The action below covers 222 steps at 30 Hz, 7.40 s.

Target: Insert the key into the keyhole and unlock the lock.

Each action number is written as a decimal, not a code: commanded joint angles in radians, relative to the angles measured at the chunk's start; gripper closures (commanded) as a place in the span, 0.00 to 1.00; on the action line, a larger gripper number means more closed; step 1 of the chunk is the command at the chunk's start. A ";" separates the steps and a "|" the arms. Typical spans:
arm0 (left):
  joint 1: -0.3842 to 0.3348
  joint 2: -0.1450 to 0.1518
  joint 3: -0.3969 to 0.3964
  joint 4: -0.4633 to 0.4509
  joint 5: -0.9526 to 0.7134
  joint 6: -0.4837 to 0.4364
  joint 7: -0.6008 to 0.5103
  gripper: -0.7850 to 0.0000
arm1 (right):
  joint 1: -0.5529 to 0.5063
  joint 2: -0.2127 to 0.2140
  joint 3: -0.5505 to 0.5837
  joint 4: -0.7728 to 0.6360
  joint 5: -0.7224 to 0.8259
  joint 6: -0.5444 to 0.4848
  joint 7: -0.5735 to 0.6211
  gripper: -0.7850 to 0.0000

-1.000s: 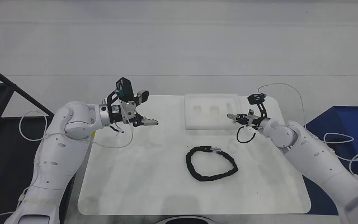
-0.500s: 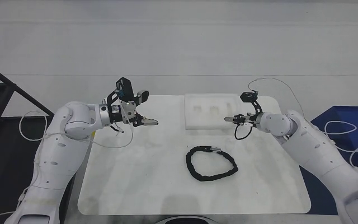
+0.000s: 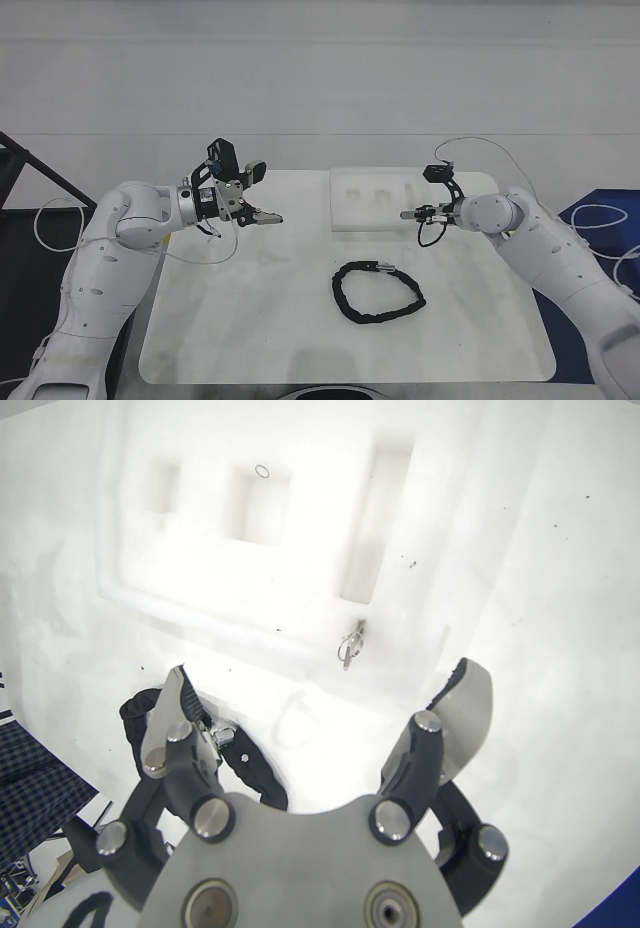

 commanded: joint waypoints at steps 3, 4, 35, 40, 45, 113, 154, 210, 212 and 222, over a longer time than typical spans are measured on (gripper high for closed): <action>0.000 0.000 0.000 0.000 0.000 0.000 0.000 0.00 | 0.007 -0.015 0.001 0.025 -0.003 -0.017 0.000 0.05; 0.000 0.000 0.000 0.000 0.000 0.000 0.000 0.00 | 0.008 -0.018 0.001 0.033 -0.002 -0.025 -0.001 0.06; 0.000 0.000 0.000 0.000 0.000 0.000 0.000 0.00 | 0.015 -0.089 0.039 0.126 -0.072 0.037 0.043 0.67; 0.000 0.000 0.000 0.000 0.000 0.000 0.000 0.00 | 0.011 -0.096 0.049 0.137 -0.073 0.045 0.062 0.70; 0.000 0.000 0.000 0.000 0.000 0.000 0.000 0.00 | 0.012 -0.106 0.055 0.154 -0.075 0.054 0.065 0.73; 0.000 0.000 0.000 0.000 0.000 0.000 0.000 0.00 | -0.451 0.085 0.732 -0.494 0.360 -0.378 0.489 1.00; -0.003 -0.001 0.055 0.008 0.053 0.034 -0.040 0.00 | -0.469 0.107 0.740 -0.410 0.681 -0.421 0.528 1.00; -0.493 -0.291 1.063 0.592 0.669 0.043 0.780 0.00 | -0.469 0.107 0.740 -0.410 0.681 -0.421 0.528 1.00; -0.490 -0.298 1.067 0.586 0.710 0.052 0.825 0.00 | -0.469 0.107 0.740 -0.410 0.681 -0.421 0.528 1.00; -0.524 -0.365 1.121 0.695 0.933 0.116 1.126 0.00 | -0.469 0.107 0.740 -0.410 0.681 -0.421 0.528 1.00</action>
